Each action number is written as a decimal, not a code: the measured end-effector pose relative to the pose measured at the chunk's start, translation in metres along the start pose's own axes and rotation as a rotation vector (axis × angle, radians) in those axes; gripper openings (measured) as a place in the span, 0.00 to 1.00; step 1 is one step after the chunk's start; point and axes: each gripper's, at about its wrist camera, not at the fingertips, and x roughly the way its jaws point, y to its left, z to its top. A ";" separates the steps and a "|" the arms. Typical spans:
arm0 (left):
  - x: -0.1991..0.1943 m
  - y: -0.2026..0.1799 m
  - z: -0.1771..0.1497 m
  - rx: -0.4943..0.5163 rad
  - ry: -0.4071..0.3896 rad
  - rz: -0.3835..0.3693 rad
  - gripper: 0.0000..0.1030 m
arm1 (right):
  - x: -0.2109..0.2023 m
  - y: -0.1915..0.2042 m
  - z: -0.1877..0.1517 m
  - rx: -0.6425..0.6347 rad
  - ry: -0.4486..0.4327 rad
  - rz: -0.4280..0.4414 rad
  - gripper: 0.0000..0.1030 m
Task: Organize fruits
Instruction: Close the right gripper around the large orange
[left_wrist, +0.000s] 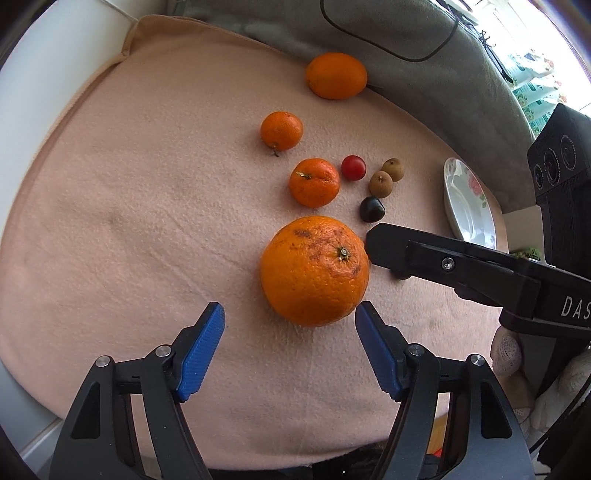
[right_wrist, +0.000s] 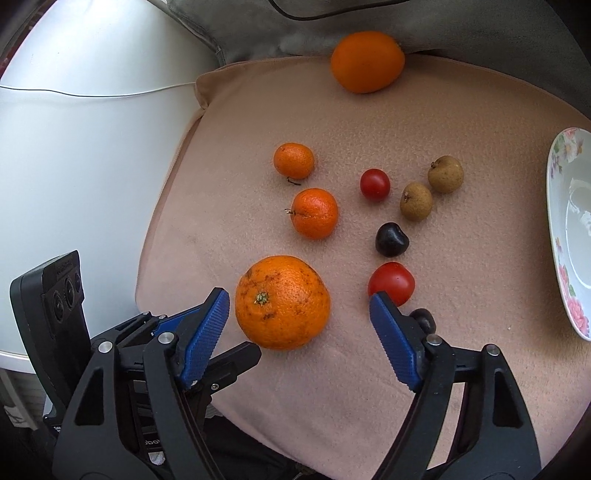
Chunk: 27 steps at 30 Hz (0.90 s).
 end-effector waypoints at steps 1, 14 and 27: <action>0.001 0.000 0.000 0.001 0.002 0.000 0.69 | 0.002 0.001 0.000 -0.002 0.005 0.006 0.80; 0.010 0.002 0.000 0.012 0.021 -0.024 0.64 | 0.017 0.012 -0.001 -0.023 0.049 0.046 0.79; 0.017 0.002 0.002 0.015 0.032 -0.052 0.62 | 0.036 0.017 0.002 -0.017 0.081 0.056 0.75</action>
